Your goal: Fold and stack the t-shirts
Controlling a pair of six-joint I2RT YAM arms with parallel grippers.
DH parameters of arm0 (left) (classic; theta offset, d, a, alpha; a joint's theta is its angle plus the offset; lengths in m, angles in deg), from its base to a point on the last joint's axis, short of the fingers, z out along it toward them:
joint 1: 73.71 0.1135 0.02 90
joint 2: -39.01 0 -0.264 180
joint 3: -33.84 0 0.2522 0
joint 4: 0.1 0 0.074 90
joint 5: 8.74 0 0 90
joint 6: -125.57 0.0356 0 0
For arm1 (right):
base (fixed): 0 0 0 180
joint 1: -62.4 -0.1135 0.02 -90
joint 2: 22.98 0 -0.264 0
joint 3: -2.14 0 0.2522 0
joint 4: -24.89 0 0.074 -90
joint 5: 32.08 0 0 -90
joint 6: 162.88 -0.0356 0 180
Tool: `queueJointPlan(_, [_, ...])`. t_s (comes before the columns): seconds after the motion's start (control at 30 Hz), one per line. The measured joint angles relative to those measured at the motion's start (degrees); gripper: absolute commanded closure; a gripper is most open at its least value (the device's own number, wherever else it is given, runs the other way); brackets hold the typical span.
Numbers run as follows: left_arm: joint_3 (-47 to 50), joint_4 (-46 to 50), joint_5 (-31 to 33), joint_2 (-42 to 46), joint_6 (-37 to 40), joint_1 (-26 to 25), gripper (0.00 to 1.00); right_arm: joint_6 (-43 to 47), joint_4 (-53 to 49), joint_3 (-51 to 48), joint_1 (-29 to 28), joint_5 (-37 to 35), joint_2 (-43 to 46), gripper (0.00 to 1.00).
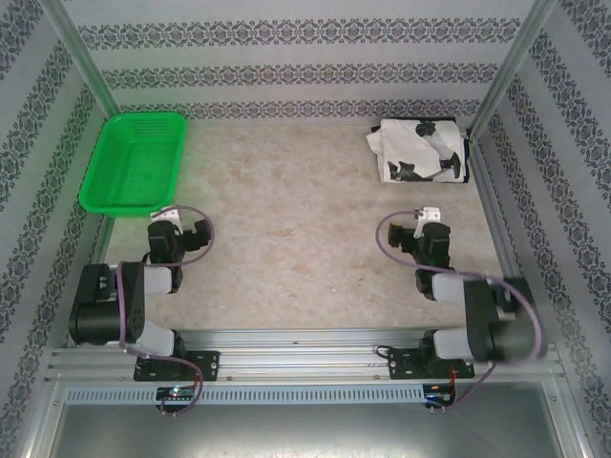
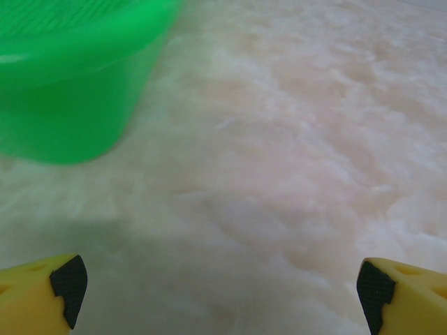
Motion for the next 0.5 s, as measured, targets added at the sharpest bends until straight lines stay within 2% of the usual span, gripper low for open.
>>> queueJointPlan(0.1, [-0.59, -2.62, 1.01, -3.34, 2.29, -3.08, 0.00, 0.07, 2.58, 2.10, 0.66, -0.26, -4.09, 0.02])
queueJointPlan(0.17, [-0.59, -4.42, 1.77, -3.56, 3.06, -3.32, 0.00, 0.15, 5.53, 2.23, 0.83, -0.96, -4.15, 0.02])
queueJointPlan(0.5, [-1.22, -5.62, 4.07, -3.45, 4.50, -3.32, 0.00, 1.16, 6.47, 3.61, 0.92, 0.33, -3.65, 0.02])
